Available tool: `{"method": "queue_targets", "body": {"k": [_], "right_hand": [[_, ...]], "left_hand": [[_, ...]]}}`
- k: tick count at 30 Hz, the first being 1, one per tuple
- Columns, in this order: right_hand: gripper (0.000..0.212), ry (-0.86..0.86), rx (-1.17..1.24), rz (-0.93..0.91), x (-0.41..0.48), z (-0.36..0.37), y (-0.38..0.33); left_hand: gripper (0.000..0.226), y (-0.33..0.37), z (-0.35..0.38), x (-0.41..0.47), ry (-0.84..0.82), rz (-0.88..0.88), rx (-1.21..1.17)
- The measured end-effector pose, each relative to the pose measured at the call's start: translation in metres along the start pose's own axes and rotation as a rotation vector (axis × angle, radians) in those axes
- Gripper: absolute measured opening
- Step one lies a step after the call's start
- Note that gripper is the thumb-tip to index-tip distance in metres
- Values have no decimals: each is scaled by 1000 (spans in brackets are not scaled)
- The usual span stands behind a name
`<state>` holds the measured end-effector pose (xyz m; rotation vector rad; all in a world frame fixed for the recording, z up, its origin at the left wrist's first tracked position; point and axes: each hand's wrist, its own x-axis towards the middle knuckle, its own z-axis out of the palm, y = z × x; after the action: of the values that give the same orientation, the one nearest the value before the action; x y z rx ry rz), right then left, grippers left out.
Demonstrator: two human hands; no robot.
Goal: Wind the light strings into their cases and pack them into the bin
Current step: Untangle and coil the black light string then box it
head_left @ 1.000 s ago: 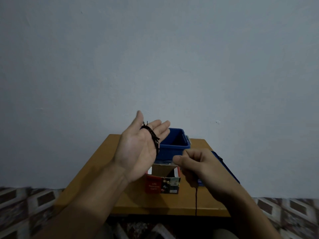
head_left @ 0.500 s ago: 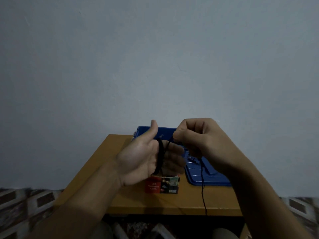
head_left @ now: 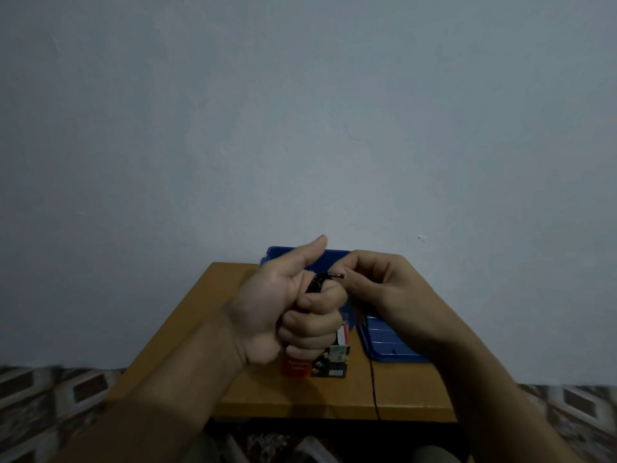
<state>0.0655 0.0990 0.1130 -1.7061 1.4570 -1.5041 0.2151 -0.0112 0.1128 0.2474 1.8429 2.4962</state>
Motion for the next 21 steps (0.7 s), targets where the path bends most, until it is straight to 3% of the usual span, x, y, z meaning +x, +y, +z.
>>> {"method": "queue_targets", "body": {"k": [3, 6, 10, 15, 21], "right_hand": [[22, -3, 17, 58, -6, 6, 12], [44, -1, -10, 120, -12, 15, 19], [17, -1, -49, 144, -18, 20, 29], [23, -31, -41, 211, -20, 23, 32], [15, -84, 13, 239, -22, 23, 31]], "left_hand": [[57, 1, 1, 0, -22, 110, -68], [58, 2, 0, 1, -39, 185, -160], [58, 4, 2, 5, -12, 262, -194], [45, 4, 6, 8, 124, 331, -196], [41, 1, 6, 13, 223, 399, -201]]}}
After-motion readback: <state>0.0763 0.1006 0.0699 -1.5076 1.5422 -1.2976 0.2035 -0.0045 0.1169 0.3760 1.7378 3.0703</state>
